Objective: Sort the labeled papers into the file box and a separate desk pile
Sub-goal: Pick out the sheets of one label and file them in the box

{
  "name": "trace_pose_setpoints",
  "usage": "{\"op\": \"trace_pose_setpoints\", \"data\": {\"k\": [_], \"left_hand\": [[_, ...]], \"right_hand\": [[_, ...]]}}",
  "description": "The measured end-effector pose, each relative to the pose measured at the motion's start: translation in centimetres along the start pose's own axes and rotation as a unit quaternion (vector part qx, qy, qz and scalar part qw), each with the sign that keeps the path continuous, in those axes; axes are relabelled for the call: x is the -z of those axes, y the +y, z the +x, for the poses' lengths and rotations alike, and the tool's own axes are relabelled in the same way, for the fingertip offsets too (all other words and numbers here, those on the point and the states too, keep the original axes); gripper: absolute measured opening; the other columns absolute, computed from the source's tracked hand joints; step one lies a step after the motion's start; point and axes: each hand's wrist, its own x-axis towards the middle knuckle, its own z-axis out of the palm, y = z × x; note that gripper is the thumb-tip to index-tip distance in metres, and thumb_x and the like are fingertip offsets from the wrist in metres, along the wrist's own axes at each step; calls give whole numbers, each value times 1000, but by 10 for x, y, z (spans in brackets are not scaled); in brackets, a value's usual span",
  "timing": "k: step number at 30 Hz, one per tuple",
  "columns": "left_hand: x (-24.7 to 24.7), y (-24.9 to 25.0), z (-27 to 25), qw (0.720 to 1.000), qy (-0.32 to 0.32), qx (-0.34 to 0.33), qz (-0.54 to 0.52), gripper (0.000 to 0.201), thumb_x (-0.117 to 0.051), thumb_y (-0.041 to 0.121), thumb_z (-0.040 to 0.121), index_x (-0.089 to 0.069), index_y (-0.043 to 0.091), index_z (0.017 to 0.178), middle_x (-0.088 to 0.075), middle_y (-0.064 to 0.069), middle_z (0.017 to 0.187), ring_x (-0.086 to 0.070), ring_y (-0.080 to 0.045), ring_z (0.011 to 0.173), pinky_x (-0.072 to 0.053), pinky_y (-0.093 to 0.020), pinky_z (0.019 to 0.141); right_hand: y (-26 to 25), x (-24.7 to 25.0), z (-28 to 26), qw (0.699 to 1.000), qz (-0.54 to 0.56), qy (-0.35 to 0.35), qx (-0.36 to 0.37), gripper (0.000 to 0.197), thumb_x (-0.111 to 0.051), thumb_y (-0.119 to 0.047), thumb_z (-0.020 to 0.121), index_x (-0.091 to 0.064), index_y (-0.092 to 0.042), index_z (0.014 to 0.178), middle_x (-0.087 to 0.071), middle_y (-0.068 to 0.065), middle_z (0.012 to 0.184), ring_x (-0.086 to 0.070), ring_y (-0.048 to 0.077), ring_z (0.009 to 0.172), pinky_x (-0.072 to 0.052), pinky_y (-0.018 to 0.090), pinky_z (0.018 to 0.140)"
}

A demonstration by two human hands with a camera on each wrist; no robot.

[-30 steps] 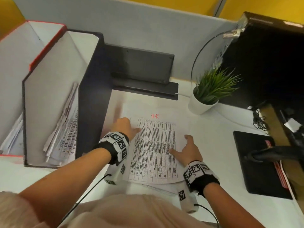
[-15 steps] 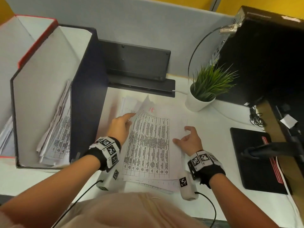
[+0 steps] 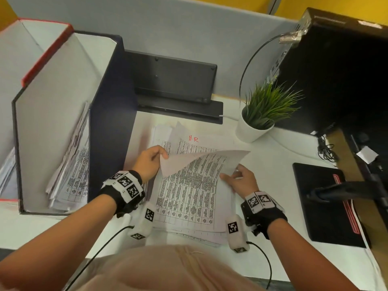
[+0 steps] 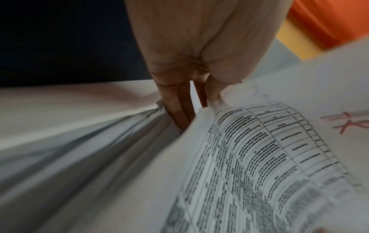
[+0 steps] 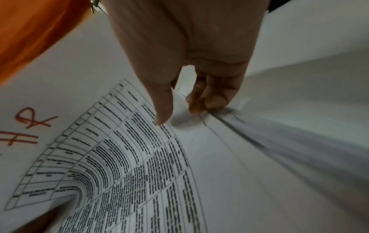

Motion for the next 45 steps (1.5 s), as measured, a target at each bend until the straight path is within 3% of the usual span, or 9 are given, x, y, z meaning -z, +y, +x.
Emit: {"op": "trace_pose_setpoints", "data": {"k": [5,10,16,20,27,30,33,38,45], "left_hand": [[1,15,11,972,29,166,-167,25,-36,18,95,-55,12,79,-52,-7,74,-49,-18,61,-38,-26,53],[1,20,22,977,49,202,-51,30,-61,43,85,-60,14,93,-68,-3,93,-61,-17,75,-43,-26,56],[-9,21,23,985,-43,162,38,40,-63,4,84,-57,9,123,-62,-13,118,-63,-26,100,-52,-30,82],[-7,20,16,991,-77,105,17,33,-43,-1,92,-59,7,119,-61,-10,114,-58,-15,88,-47,-22,71],[1,12,0,998,-39,25,-32,21,-48,4,93,-64,8,106,-66,-3,94,-61,-7,76,-52,-17,70],[2,13,-2,999,-51,2,-8,25,-51,-6,89,-63,3,109,-66,-7,97,-62,-12,77,-49,-8,59],[2,16,0,999,-25,1,49,24,-42,-7,92,-64,-4,101,-65,-14,95,-60,-20,79,-47,-12,60],[8,14,8,965,115,91,217,14,-51,9,90,-61,9,80,-58,-6,78,-52,-19,68,-44,-25,63],[5,11,16,938,99,159,293,41,-75,43,71,-69,2,75,-62,-6,66,-56,-18,58,-46,-24,56]], "right_hand": [[10,-4,-3,993,109,37,19,36,-58,19,76,-54,-10,56,-50,6,63,-48,17,59,-42,13,46],[14,-7,-2,948,309,24,-74,52,-41,17,73,-55,-11,32,-50,12,66,-47,25,62,-41,27,60],[18,-13,-2,951,298,62,-51,44,-41,24,76,-50,-2,42,-54,8,49,-48,25,58,-48,23,53],[18,-7,-2,994,66,87,14,37,-76,0,71,-45,-8,52,-47,-2,53,-42,11,52,-33,6,44],[5,0,0,988,133,75,36,71,-79,9,63,-42,-5,122,-60,0,97,-58,12,88,-48,4,59],[5,3,1,996,82,35,23,55,-80,3,65,-53,-5,113,-61,-4,90,-57,6,76,-43,0,50],[11,1,2,999,24,31,7,23,-81,-5,66,-60,-12,71,-59,-4,68,-49,3,56,-36,2,41],[22,-3,1,987,158,34,-13,40,-60,11,61,-54,-18,35,-48,-11,37,-40,13,50,-35,17,48],[28,2,-3,993,60,6,101,49,-59,31,61,-59,-18,55,-46,4,60,-44,11,55,-38,18,56]]}}
